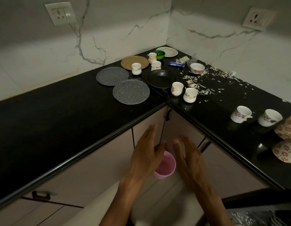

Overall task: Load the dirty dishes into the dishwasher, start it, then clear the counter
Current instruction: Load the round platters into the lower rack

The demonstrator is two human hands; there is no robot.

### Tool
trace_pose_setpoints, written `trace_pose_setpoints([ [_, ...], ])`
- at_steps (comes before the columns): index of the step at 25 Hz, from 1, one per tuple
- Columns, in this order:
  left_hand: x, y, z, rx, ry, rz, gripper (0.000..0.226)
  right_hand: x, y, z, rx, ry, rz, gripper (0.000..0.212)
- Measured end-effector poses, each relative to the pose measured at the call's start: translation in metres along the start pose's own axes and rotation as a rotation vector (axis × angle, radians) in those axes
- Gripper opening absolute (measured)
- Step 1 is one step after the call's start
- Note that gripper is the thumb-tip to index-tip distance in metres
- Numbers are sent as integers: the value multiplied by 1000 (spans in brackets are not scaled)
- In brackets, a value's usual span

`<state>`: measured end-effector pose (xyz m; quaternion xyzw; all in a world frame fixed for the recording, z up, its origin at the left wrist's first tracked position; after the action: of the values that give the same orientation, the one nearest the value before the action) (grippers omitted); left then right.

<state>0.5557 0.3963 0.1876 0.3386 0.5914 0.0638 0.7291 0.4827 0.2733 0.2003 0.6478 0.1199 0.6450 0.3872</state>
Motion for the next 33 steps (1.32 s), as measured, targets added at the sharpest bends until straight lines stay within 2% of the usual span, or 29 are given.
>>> trace_pose_setpoints([
  [4, 25, 13, 34, 12, 46, -10, 67, 7, -18, 39, -58, 44, -31, 64],
  [9, 58, 43, 85, 12, 84, -12, 65, 10, -57, 103, -26, 5, -28, 81],
  [16, 103, 74, 141, 53, 171, -68, 64, 33, -103, 164, -20, -14, 12, 71],
  [20, 131, 80, 165, 39, 229, -98, 64, 10, -136, 190, 70, -135, 10, 66],
  [22, 137, 78, 177, 26, 242, -120, 63, -7, -149, 208, 103, -206, 25, 57],
  [25, 143, 76, 198, -17, 253, -134, 60, -30, -160, 241, 92, -280, 31, 45],
  [29, 149, 78, 226, -117, 267, -125, 58, -59, -182, 297, 165, -375, 88, 49],
  [33, 154, 84, 244, -245, 291, -127, 55, -70, -203, 348, 201, -361, 42, 49],
])
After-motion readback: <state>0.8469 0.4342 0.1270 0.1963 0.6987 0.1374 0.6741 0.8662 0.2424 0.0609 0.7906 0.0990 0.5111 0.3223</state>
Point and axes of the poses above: each hand's wrist, its own z-axis towards the middle knuckle, its own y-axis out of the back of the hand, x = y × z, the point moved 10 cm from there along z, towards the middle knuckle, and after that the axes turned 1 degree about -x, right-handed, at the moved point
